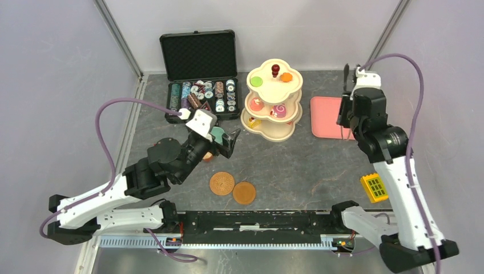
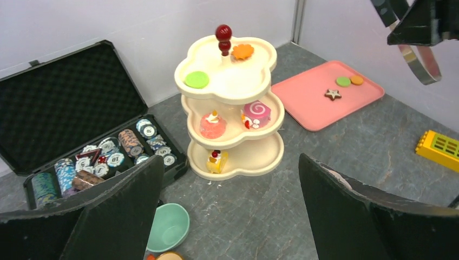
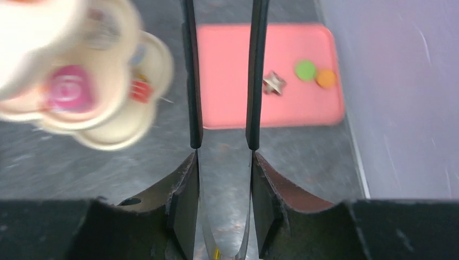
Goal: Serve the afternoon tea
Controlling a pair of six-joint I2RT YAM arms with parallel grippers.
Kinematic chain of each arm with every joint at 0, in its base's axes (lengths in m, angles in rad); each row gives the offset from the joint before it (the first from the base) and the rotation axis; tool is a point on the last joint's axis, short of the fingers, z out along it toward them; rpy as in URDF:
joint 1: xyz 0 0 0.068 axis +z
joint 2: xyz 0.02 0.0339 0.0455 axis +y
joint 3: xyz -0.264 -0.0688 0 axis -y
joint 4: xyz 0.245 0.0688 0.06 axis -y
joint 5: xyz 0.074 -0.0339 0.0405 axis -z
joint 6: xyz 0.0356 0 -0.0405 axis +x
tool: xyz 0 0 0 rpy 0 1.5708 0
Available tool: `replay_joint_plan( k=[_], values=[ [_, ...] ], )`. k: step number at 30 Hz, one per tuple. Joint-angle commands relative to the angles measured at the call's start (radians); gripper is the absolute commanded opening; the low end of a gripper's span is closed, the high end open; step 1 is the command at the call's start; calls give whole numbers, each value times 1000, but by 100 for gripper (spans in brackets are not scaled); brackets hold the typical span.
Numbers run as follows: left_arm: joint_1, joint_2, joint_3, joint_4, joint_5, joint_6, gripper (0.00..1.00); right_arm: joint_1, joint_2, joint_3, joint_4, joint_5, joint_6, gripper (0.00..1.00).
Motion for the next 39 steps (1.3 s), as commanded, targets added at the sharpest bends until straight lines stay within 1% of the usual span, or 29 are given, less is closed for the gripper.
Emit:
replay_joint_plan(
  k=[1,3,5,7,13,16,21,26,32,39],
  values=[
    [-7,24,12,37,51,-6,100,-198,64,-192,106,-19,-20,41],
    [-7,22,-4,40,55,-3,100,-293,99,-284,165,-96,-8,42],
    [-7,17,-20,46,57,-4,100,-392,139,-361,232,-192,-3,46],
    [-7,9,-37,52,63,-8,100,-450,192,-413,285,-264,-2,51],
    [-7,-8,-70,76,72,-9,100,-550,344,-453,360,-338,-21,54],
    [-7,-16,-84,91,61,5,100,-557,384,-454,389,-364,-27,58],
    [-7,-27,-101,110,46,20,100,-557,433,-439,407,-369,-35,61],
    [-7,-23,-108,115,46,21,100,-557,486,-400,399,-364,-38,64],
    [-8,-22,-112,120,45,21,100,-558,543,-361,381,-327,-50,63],
    [-7,-19,-114,121,46,21,100,-558,580,-342,371,-314,-59,56]
  ],
)
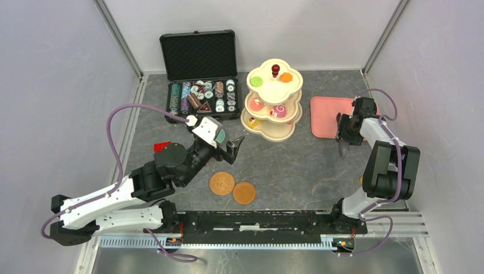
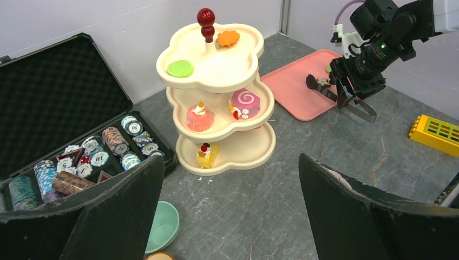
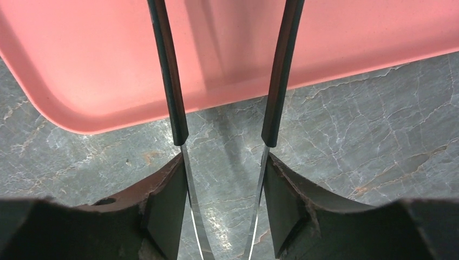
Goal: Serve the afternoon tea
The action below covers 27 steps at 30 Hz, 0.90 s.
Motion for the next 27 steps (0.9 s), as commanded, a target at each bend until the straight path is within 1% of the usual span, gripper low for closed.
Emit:
replay_joint_plan(
  k=[1,7,12,27],
  values=[
    [-7,-3,-3,50,-8,21,100,-1,13,46,5,34,-15,55],
    [-7,-6,-3,50,-1,17,100,-1,17,45,5,43,-13,50],
    [-7,-9,-4,49,0,15,100,-2,31,51,3,33,-14,52],
    [-7,-8,-5,50,4,13,100,0,86,76,18,20,-27,50]
  ],
)
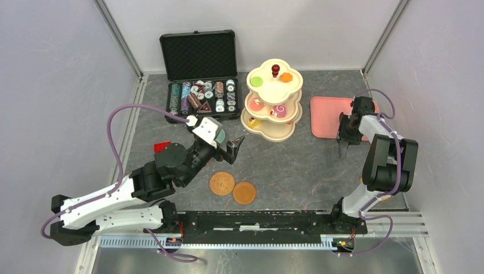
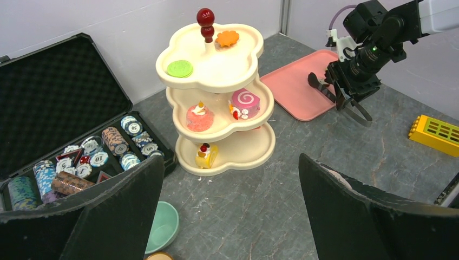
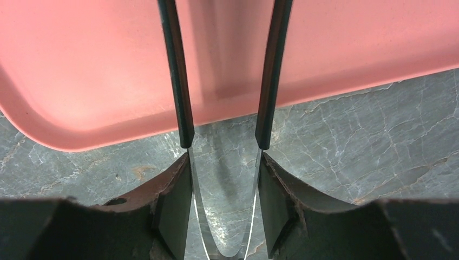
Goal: Serve the afternoon tea
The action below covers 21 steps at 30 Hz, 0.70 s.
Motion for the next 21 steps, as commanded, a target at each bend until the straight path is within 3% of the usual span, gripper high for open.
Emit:
replay_joint_plan(
  k=[1,13,21],
  values=[
    [-7,-8,-3,44,3,13,100,-1,15,47,19,-3,-15,50],
    [-8,0,-2,45,3,13,100,3,-61,71,2,-13,-26,28],
    [-7,8,5,41,6,9,100,2,-103,60,-12,-10,-35,7]
  ],
)
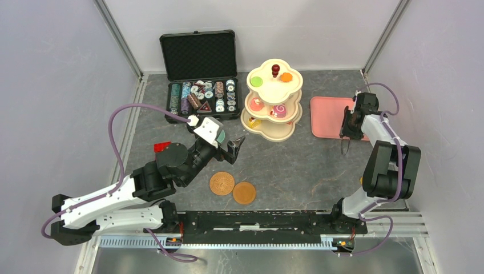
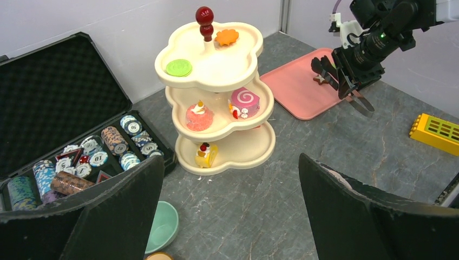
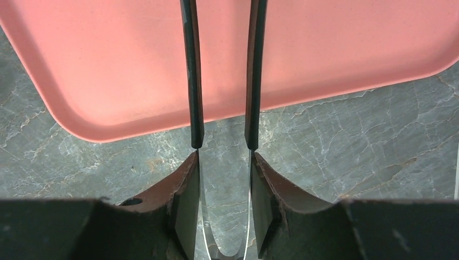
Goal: Serve the afternoon tea
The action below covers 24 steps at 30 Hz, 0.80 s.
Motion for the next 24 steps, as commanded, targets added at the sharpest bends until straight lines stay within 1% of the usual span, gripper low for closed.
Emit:
replay_joint_plan(
  k=[1,2,3,4,5,6,7,9,13,17,19,24],
  values=[
    [-8,2,6,38,7,7,100,1,-48,26,5,3,-13,7],
    [-7,2,6,37,7,6,100,2,-51,23,8,7,-15,7],
    [-6,2,6,36,9,5,100,2,-49,22,6,6,-17,11],
    [-7,3,7,35,10,4,100,2,-45,24,3,6,-21,19],
    [-6,2,7,34,11,3,100,2,-42,24,1,7,-21,32],
    [-7,3,8,34,12,3,100,2,-41,21,3,9,-20,39],
    [-7,3,7,34,12,3,100,1,-43,17,10,12,-18,43],
    [-7,4,7,34,10,4,100,-1,-39,10,19,18,-12,47],
    [-7,1,6,35,10,4,100,-10,-9,2,31,18,-5,49],
    [-8,-2,3,36,6,9,100,-18,8,-4,38,20,4,54],
    [-8,-3,2,38,3,11,100,-20,14,-5,41,28,5,58],
    [-7,-4,-1,39,3,9,100,-40,31,-10,53,7,3,59]
  ],
)
